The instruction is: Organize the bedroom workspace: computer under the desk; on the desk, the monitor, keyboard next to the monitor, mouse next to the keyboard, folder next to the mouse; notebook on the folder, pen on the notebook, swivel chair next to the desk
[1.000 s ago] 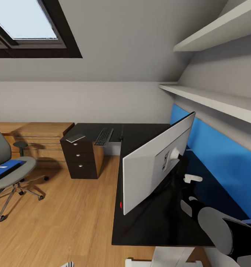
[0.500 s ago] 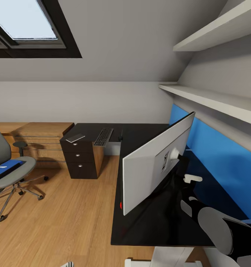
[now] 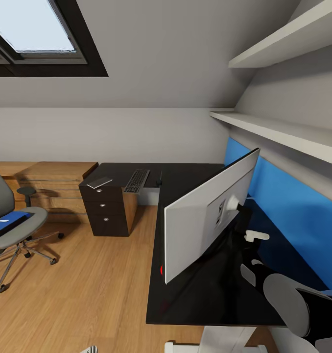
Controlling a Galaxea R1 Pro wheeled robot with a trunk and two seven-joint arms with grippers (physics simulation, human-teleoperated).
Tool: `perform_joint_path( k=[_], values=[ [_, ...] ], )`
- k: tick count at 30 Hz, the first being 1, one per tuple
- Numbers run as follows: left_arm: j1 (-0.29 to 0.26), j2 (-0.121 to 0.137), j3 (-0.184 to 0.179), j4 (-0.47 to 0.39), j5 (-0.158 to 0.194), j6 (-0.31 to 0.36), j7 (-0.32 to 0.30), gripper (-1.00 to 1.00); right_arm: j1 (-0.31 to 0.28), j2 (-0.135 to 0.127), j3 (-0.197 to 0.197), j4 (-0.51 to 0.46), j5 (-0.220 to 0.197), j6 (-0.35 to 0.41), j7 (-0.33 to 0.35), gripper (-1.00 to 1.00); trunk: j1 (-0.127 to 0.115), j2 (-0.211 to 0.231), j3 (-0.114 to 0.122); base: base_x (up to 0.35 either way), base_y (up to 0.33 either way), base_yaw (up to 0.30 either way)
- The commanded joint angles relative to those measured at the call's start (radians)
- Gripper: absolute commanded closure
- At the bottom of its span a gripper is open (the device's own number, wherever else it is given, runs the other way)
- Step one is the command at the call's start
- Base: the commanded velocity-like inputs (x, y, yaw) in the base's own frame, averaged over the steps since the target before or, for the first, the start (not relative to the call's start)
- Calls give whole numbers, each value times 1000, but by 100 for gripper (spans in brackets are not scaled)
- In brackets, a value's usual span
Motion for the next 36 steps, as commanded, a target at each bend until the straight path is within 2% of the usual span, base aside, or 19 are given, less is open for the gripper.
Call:
perform_joint_path(
  k=[1, 21, 25, 36],
  values=[
    [0, -1, 1, -3, 11, 6, 5, -100, 10, 0, 3, 4, -31, -6, -50, 100, 0, 0, -1, 0, 0, 0],
    [0, 0, 1, -3, 11, 6, 5, -100, 10, 0, 3, 3, -31, -5, -48, 100, 0, 0, -1, 33, -2, 0],
    [0, 0, 2, -3, 11, 6, 5, -100, 10, 0, 3, 4, -31, -5, -48, 100, 0, 0, -1, 1, -157, 0],
    [0, -1, 33, -3, 11, 6, 4, -100, 10, 0, 3, 5, -31, -7, -48, 100, 0, 0, -1, 0, -71, 0]
  ],
)
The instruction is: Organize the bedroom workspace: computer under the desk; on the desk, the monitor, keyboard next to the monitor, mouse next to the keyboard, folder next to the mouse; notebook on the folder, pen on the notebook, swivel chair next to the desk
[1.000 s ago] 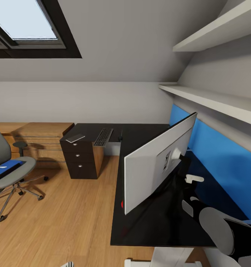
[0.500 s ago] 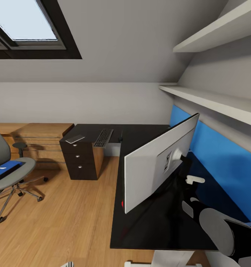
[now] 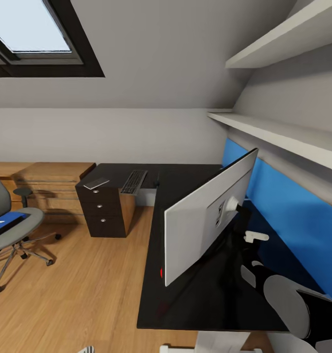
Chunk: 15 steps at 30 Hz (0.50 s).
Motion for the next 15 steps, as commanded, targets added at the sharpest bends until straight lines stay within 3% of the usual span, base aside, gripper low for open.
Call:
perform_joint_path(
  k=[1, 11, 15],
  values=[
    [0, -1, 2, -3, 11, 6, 5, -100, 0, 0, 3, 9, -29, 0, -71, 100, 2, -1, -1, 0, -102, 0],
    [0, -1, 3, -3, 11, 6, 5, -100, 0, 0, 3, 10, -29, 0, -71, 100, 2, -1, -1, 1, -61, 0],
    [0, -1, 4, -3, 11, 6, 5, -100, 0, 0, 3, 10, -29, 0, -71, 100, 2, -1, -1, 126, -3, 0]
  ],
)
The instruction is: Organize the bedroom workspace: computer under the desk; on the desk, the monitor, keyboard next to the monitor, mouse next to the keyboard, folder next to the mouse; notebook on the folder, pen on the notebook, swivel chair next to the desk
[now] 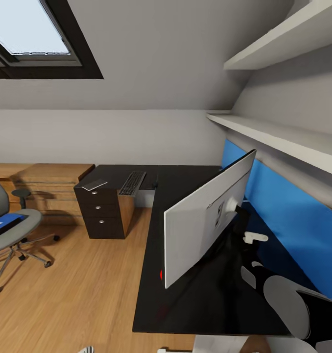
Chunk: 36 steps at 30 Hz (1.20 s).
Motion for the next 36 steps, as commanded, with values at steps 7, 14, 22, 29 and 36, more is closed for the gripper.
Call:
perform_joint_path(
  k=[7, 14, 22, 29, 36],
  values=[
    [0, -1, 2, 12, 11, 5, 5, -100, -1, 0, -10, 2, -25, -7, -73, 100, 10, -1, -1, 152, 0, 0],
    [0, 0, 2, 13, 11, 5, 5, -100, -1, 0, -10, 2, -25, -8, -73, 100, 10, -1, -1, 16, -1, 0],
    [0, 1, 2, 13, 11, 5, 5, -100, -1, 0, -10, 2, -25, -8, -73, 100, 10, -1, -1, 40, -40, 0],
    [0, 1, 3, 13, 11, 5, 5, -100, -1, 0, -10, 2, -25, -9, -73, 100, 10, -1, -1, 3, -3, 0],
    [0, 1, 3, 13, 11, 5, 5, -100, -1, 1, -10, 2, -25, -7, -74, -100, 10, -1, -1, 0, 0, 0]
  ],
)
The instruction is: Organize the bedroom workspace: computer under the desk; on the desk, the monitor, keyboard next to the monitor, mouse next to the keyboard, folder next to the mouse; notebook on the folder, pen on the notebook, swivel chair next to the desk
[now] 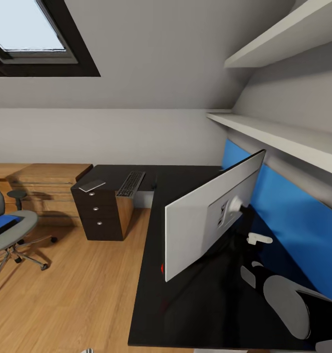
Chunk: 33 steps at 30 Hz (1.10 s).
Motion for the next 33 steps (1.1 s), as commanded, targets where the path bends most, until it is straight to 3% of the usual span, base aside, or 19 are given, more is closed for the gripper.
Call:
perform_joint_path(
  k=[1, 18, 33],
  values=[
    [0, -1, 1, -3, 11, 6, 5, -100, -1, 0, -4, 1, 8, -2, -6, -100, 4, -1, -1, 0, 0, 0],
    [0, -1, 1, -3, 11, 7, 5, -100, -1, 0, -4, 3, 8, -5, -5, -100, 4, -1, -1, -8, 0, 0],
    [0, -1, 1, -3, 11, 7, 5, -100, -1, 0, -4, 5, 10, -8, -2, -100, 4, -1, -1, -270, 0, 0]
  ],
)
